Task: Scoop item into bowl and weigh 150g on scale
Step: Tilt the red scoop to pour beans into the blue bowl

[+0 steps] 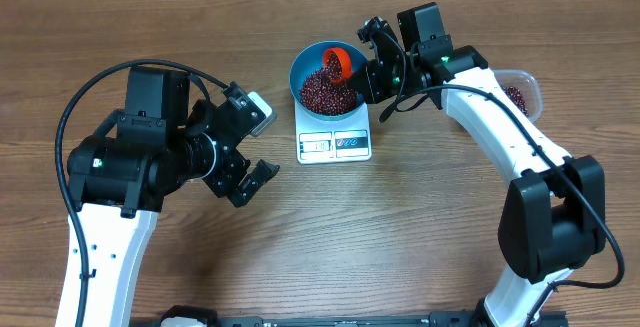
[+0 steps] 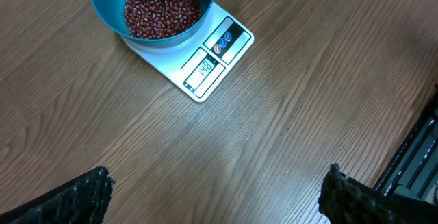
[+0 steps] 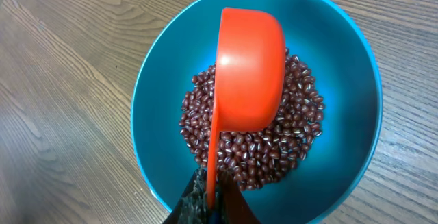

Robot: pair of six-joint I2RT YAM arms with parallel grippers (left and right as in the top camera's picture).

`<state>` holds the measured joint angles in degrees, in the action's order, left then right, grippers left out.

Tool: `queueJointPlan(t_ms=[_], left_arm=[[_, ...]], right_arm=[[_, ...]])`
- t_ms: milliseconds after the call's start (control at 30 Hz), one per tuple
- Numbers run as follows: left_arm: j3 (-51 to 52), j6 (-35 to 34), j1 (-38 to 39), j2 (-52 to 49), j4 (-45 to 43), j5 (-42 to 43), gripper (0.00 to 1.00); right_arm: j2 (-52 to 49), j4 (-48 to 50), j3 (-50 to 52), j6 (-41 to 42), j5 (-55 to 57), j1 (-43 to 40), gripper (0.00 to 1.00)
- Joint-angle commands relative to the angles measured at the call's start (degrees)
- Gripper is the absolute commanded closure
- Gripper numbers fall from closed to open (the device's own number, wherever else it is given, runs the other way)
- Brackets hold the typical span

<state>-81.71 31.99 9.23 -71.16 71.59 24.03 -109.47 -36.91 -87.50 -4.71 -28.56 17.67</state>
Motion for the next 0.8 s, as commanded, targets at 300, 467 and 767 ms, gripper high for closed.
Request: queueJointPlan(t_ms=[300, 467, 767], left_arm=[[-0.8, 1.2, -0.2, -0.1, 0.0, 0.9, 0.0], [-0.8, 1.2, -0.2, -0.1, 0.0, 0.9, 0.0], [-0.8, 1.2, -0.2, -0.1, 0.0, 0.9, 0.0]], right_arm=[[2.7, 0.0, -1.1, 0.0, -6.0, 0.3, 0.96], [2.7, -0.2, -1.1, -0.3, -8.4, 0.3, 0.96], [2.7, 0.0, -1.1, 0.0, -7.6, -0.4, 0.96]])
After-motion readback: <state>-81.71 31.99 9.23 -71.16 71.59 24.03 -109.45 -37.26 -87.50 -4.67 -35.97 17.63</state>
